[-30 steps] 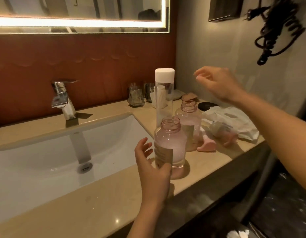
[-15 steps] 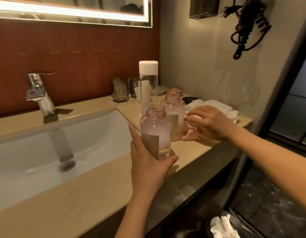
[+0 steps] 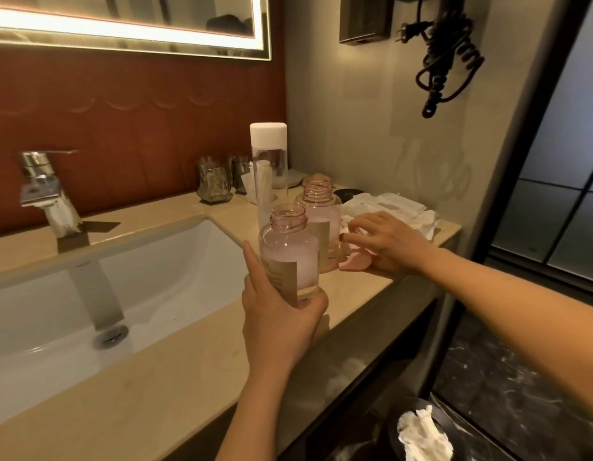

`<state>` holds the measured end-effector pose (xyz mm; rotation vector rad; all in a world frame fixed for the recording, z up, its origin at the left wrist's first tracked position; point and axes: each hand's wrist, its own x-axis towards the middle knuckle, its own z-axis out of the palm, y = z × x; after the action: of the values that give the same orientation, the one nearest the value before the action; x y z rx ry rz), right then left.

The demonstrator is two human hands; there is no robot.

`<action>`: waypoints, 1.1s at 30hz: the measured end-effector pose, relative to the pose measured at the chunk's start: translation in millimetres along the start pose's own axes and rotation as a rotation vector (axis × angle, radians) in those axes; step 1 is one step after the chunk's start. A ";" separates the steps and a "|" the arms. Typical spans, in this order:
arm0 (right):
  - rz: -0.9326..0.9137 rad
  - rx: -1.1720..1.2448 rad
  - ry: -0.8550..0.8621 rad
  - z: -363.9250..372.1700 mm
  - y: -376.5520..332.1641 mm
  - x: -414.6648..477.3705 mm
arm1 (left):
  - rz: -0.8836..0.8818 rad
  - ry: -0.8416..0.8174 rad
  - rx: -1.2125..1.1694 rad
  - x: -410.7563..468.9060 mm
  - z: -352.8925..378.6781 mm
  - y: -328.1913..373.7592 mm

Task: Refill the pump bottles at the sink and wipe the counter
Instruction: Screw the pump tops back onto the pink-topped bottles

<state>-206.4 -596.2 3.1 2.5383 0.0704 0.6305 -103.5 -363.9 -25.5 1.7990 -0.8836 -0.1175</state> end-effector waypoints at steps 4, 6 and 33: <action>-0.004 0.022 0.011 -1.6 -1.9 -9.5 | -0.002 -0.005 -0.013 -0.1 -1.8 1.1; 0.036 0.056 0.031 -2.3 -5.3 -18.3 | -0.003 -0.010 -0.028 -0.7 -2.8 1.0; 0.620 0.963 0.787 -169.9 -24.3 119.9 | -0.040 0.000 -0.090 0.5 -1.6 -3.2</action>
<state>-174.3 -474.2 170.2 2.9599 -0.1957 2.2684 -100.8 -362.5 -27.4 1.7334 -0.8306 -0.1799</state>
